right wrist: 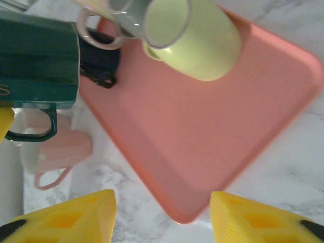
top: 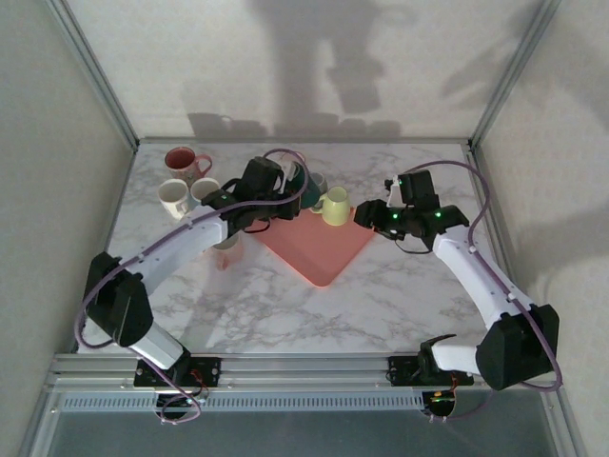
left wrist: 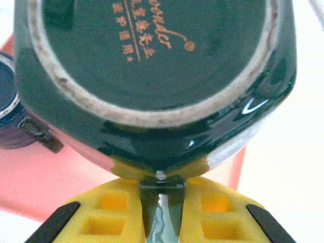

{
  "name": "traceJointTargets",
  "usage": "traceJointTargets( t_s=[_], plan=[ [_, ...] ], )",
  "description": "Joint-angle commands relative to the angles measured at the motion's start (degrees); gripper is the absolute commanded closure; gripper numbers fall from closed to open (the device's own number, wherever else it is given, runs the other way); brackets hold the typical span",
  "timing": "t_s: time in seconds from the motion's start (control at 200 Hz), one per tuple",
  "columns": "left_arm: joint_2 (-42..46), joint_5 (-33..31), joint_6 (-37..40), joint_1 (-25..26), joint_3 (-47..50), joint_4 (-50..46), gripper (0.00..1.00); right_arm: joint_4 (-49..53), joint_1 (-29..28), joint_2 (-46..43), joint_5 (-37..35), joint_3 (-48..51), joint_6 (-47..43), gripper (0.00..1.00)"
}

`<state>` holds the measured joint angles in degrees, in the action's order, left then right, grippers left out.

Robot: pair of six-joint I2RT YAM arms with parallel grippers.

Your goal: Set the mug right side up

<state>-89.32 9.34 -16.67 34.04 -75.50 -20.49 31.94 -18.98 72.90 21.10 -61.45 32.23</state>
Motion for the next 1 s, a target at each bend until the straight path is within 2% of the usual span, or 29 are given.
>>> traceJointTargets(
  t_s=[0.0,0.345,0.471,0.746,0.856,0.991],
  plan=[
    [4.91,4.0,-3.99,-0.43,-0.96,9.5,1.0,-6.05,0.45,-1.96,6.22,1.91,0.15,0.47],
    [8.55,11.72,-9.64,-3.26,1.95,17.97,1.0,-16.45,1.52,-5.58,14.81,6.21,2.98,0.46],
    [10.53,14.36,-13.47,-4.45,4.99,23.05,1.0,-22.09,2.51,-6.18,20.03,8.18,4.76,0.46],
    [14.47,19.8,-21.38,-5.67,12.55,37.18,1.0,-44.02,3.26,-4.9,30.97,13.59,17.33,0.46],
    [15.64,21.34,-24.03,-5.83,15.21,43.41,1.0,-52.48,3.25,-3.63,32.81,15.23,23.01,0.46],
    [16.23,22.84,-26.88,-6.0,17.32,49.02,1.0,-58.23,3.11,-2.86,33.55,15.82,27.3,0.46]
  ],
)
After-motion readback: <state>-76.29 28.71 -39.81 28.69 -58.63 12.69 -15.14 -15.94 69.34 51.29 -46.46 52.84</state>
